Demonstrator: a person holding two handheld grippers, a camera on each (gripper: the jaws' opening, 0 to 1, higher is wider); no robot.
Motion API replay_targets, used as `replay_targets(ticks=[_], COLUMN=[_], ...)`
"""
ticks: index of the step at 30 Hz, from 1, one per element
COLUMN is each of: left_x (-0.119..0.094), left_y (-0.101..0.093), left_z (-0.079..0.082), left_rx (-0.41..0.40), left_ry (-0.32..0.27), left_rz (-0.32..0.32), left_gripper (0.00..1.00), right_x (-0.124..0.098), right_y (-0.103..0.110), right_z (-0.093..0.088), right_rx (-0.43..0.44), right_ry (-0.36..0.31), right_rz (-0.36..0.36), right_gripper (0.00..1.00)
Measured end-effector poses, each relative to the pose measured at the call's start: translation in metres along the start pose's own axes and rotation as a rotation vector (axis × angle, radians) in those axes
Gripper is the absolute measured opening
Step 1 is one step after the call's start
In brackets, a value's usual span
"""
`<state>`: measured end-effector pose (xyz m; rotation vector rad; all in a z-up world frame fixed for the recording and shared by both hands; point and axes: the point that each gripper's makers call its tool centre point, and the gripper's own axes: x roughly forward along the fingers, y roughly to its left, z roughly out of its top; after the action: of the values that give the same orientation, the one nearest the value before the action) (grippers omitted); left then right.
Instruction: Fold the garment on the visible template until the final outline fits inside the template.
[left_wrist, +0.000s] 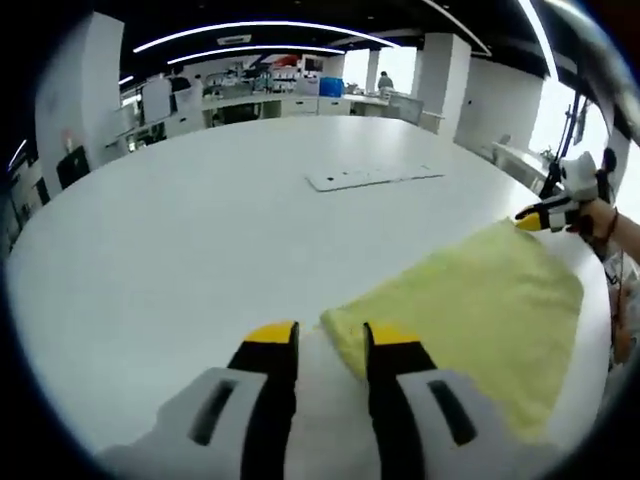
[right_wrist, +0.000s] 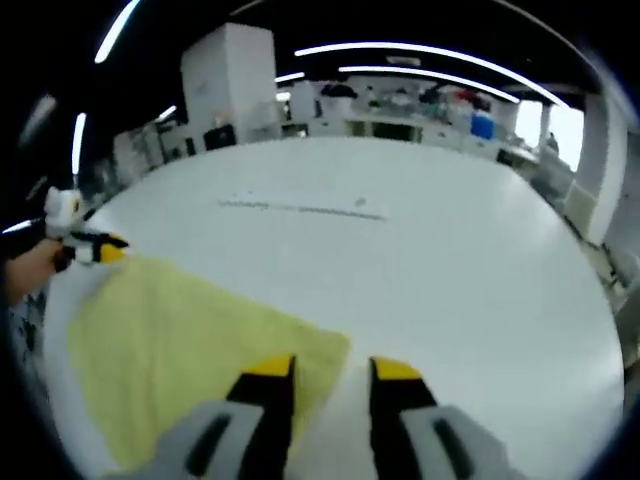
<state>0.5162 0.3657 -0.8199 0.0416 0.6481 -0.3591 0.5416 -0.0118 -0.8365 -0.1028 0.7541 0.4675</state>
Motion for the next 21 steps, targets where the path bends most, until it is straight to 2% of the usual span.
replay_targets(ticks=[3,10,12,18,21], left_x=[-0.007,-0.024,-0.034,-0.053,-0.064], left_y=[-0.006,-0.017,-0.027,-0.032,-0.042], left_z=[0.005,0.007,0.004,-0.002,-0.006], left_rx=[0.000,-0.004,0.004,0.022,0.034], left_ry=[-0.019,-0.062,-0.067,-0.081,-0.088], left_rz=[-0.006,-0.044,-0.047,-0.081,-0.103], left_gripper=[0.35,0.54,0.61,0.73,0.78], right_x=[-0.005,-0.025,-0.032,-0.052,-0.060], right_y=[0.005,0.025,0.030,0.049,0.054], right_z=[0.003,-0.002,-0.005,-0.014,-0.021], right_rx=[0.032,0.017,0.017,0.035,0.032], right_ry=[-0.012,-0.001,0.006,-0.006,-0.003], right_rz=[0.024,0.078,0.092,0.137,0.151], right_gripper=[0.38,0.59,0.64,0.69,0.70])
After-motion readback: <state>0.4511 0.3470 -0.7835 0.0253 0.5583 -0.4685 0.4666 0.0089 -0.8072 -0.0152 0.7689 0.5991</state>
